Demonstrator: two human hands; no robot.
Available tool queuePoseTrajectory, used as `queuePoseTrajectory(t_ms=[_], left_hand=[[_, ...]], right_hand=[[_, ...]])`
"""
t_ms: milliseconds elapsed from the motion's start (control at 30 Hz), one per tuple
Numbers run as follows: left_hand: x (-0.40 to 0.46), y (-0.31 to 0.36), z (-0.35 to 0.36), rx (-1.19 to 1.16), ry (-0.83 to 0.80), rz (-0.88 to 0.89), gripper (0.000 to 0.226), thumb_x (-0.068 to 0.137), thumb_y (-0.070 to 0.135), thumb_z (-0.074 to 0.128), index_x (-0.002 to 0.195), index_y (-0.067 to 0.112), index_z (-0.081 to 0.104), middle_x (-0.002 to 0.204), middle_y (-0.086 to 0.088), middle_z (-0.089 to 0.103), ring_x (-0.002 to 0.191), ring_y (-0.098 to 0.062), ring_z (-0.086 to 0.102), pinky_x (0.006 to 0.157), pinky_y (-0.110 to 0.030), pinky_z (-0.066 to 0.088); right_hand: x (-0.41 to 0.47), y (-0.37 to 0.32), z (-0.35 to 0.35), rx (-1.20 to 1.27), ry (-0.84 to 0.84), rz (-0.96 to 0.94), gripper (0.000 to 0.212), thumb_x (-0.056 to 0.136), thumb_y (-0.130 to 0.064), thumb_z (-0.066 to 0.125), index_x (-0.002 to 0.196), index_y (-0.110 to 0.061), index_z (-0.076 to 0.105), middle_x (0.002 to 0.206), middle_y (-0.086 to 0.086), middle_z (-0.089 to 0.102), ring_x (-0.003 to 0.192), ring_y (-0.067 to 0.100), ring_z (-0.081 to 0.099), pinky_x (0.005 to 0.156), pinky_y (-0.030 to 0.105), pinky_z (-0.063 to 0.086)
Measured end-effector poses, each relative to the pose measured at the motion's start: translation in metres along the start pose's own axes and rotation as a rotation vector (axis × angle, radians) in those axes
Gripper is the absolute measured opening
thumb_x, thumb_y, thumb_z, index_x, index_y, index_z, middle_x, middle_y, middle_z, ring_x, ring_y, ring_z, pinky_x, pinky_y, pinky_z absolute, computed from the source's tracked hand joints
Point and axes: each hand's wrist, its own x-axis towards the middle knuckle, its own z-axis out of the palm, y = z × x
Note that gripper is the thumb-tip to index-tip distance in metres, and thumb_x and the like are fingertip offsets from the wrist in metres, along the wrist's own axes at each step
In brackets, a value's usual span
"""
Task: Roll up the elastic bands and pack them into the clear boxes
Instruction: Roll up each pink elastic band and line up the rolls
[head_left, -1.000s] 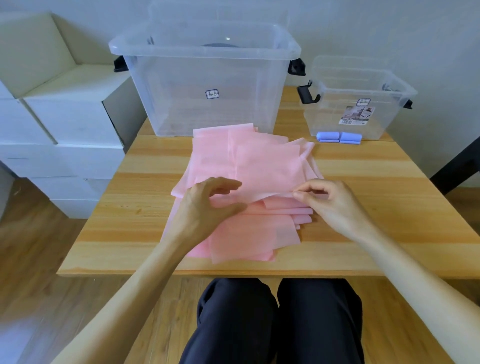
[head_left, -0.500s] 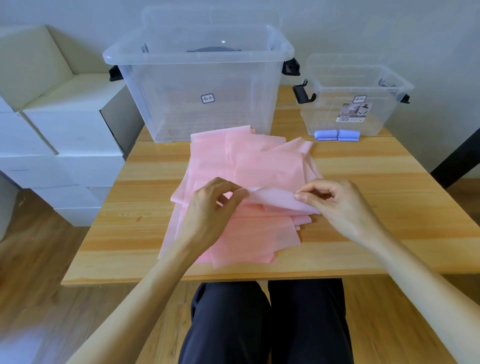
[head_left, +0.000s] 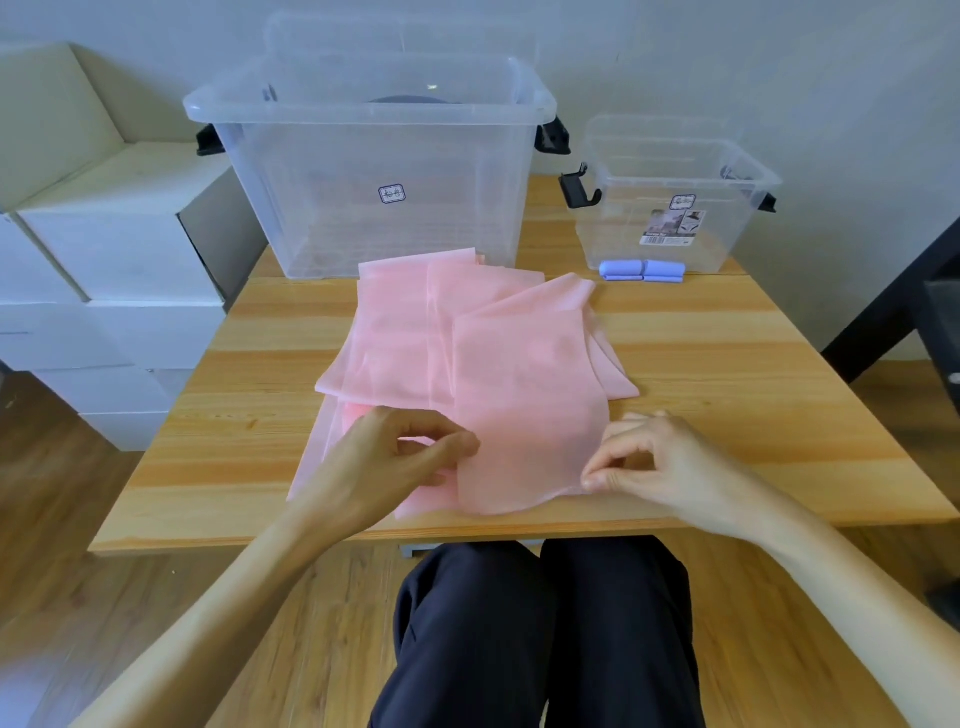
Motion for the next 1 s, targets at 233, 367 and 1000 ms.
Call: queuePoseTrajectory(t_ms=[233,367,1000], left_hand=[[0.036,0.004,-0.021,0.058,0.069,-0.027,0.012,0.095,0.019,0.064,0.100,0.021,0.075,0.090,0.007,0.077,0.073,-0.009,0.073,0.060,-0.020,0.058],[0.098,-0.001,-0.033,0.136,0.241,0.013,0.021,0.096,0.007,0.060,0.111,0.015,0.072,0.093,0.001,0.073,0.066,-0.004,0.067,0.056,-0.015,0.055],[0.156,0.001,-0.028,0.139,0.174,0.058,0.017,0.094,0.015,0.065,0.086,0.028,0.072,0.064,0.022,0.068,0.054,0.004,0.058,0.054,-0.010,0.043]], right_hand=[[0.027,0.005,-0.018,0.240,0.156,0.110,0.013,0.087,-0.022,0.074,0.077,-0.015,0.078,0.075,-0.005,0.073,0.071,-0.001,0.061,0.072,0.008,0.043],[0.084,0.035,-0.037,0.351,0.440,0.241,0.015,0.088,-0.007,0.070,0.080,-0.020,0.074,0.076,-0.007,0.071,0.072,0.004,0.061,0.064,0.005,0.043],[0.141,0.062,-0.051,0.357,0.429,0.206,0.019,0.091,0.000,0.055,0.088,-0.016,0.065,0.068,-0.002,0.063,0.052,0.008,0.055,0.049,0.018,0.040]])
